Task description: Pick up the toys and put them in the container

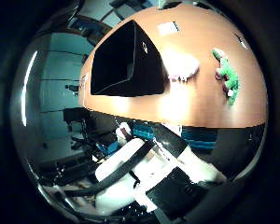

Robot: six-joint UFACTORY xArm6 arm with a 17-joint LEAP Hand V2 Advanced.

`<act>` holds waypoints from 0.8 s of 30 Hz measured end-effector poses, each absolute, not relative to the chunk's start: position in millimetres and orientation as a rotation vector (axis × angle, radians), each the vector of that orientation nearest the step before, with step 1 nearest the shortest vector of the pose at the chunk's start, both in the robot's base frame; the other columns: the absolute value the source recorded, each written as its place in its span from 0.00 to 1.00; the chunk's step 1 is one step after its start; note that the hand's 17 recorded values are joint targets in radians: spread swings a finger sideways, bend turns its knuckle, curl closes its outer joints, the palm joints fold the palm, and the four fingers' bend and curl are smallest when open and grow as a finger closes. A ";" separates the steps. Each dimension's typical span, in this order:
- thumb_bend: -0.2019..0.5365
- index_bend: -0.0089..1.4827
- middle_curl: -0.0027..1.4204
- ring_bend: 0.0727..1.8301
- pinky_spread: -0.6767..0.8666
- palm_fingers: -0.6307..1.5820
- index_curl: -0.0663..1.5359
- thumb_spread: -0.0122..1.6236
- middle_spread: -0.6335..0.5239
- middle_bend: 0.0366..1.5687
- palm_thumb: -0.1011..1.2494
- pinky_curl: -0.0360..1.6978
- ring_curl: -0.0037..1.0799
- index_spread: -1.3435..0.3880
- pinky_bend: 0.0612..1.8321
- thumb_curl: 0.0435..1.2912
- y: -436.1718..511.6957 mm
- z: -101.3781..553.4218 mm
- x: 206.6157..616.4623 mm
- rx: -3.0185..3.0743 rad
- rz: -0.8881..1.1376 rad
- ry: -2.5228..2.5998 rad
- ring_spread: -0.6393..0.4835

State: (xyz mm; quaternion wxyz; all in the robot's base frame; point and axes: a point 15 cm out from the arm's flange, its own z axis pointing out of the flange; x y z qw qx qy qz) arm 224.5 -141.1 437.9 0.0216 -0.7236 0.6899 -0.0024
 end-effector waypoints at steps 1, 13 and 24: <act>0.24 0.13 0.19 0.08 0.70 0.35 0.25 0.65 0.58 0.09 0.57 0.19 0.23 0.54 0.15 0.21 -143.9 437.0 227.7 -2.238 -0.011 2.142 0.74; 0.24 0.12 0.20 0.08 0.71 0.36 0.24 0.66 0.56 0.09 0.51 0.20 0.24 0.55 0.14 0.20 -218.6 400.0 264.0 -2.072 -0.049 2.280 0.74; 0.24 0.11 0.21 0.10 0.71 0.36 0.22 0.66 0.60 0.10 0.46 0.20 0.25 0.60 0.15 0.19 -303.0 336.9 280.7 -1.769 0.001 2.499 0.75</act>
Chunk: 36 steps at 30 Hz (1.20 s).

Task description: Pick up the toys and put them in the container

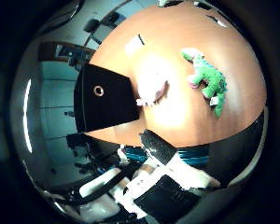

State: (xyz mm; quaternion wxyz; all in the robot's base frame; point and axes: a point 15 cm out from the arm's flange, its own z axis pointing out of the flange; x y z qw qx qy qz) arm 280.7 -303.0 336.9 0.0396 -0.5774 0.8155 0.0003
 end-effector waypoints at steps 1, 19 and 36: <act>0.24 0.11 0.21 0.10 0.71 0.36 0.22 0.66 0.61 0.10 0.46 0.20 0.25 0.60 0.16 0.19 -308.5 330.8 283.7 -1.741 0.002 2.508 0.75; 0.24 0.12 0.21 0.10 0.70 0.33 0.22 0.65 0.64 0.10 0.44 0.20 0.24 0.62 0.18 0.19 -365.3 231.1 342.2 -1.555 0.119 2.598 0.77; 0.24 0.12 0.21 0.09 0.71 0.33 0.22 0.66 0.64 0.10 0.45 0.20 0.24 0.62 0.17 0.19 -373.7 157.2 359.2 -1.530 0.181 2.628 0.77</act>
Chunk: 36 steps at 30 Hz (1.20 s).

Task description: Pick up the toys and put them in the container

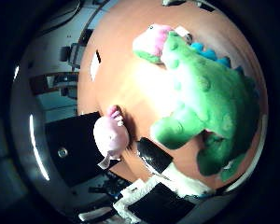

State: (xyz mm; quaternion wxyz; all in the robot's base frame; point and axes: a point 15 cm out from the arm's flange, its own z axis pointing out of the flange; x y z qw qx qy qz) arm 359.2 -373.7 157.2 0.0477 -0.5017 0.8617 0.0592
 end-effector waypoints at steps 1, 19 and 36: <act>0.24 0.12 0.21 0.09 0.71 0.33 0.22 0.66 0.64 0.10 0.45 0.20 0.24 0.62 0.17 0.19 -373.2 156.2 359.3 -1.530 0.182 2.628 0.77; 0.25 0.11 0.30 0.28 0.59 0.52 0.20 0.64 0.44 0.26 0.59 0.19 0.32 0.65 0.16 0.22 -379.1 145.7 369.1 -1.557 0.108 2.627 0.49; 0.27 0.60 0.65 0.66 0.22 0.77 0.56 0.64 0.28 0.67 0.82 0.48 0.69 0.54 0.58 0.33 -391.5 228.0 344.0 -1.563 -0.026 2.639 0.29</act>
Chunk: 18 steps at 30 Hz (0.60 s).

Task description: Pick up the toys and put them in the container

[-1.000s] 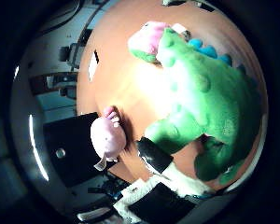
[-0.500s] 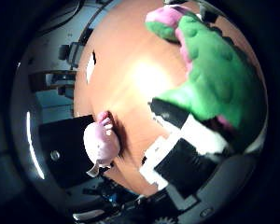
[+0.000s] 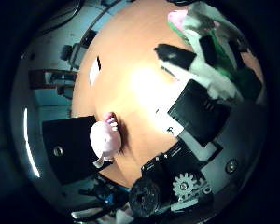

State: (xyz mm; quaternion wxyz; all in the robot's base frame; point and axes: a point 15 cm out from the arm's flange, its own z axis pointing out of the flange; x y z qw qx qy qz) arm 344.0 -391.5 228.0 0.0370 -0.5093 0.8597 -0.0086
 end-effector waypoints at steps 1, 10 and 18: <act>0.27 0.61 0.66 0.67 0.23 0.76 0.57 0.64 0.28 0.69 0.83 0.50 0.70 0.54 0.59 0.34 -388.0 238.1 338.6 -1.565 -0.020 2.641 0.30; 0.25 0.66 0.72 0.71 0.25 0.72 0.65 0.62 0.32 0.76 0.85 0.61 0.77 0.57 0.61 0.43 -337.1 355.3 302.2 -1.616 -0.060 2.605 0.31; 0.24 0.66 0.72 0.72 0.25 0.71 0.68 0.63 0.34 0.77 0.81 0.65 0.79 0.58 0.60 0.46 -271.4 480.3 310.7 -1.729 -0.270 2.466 0.31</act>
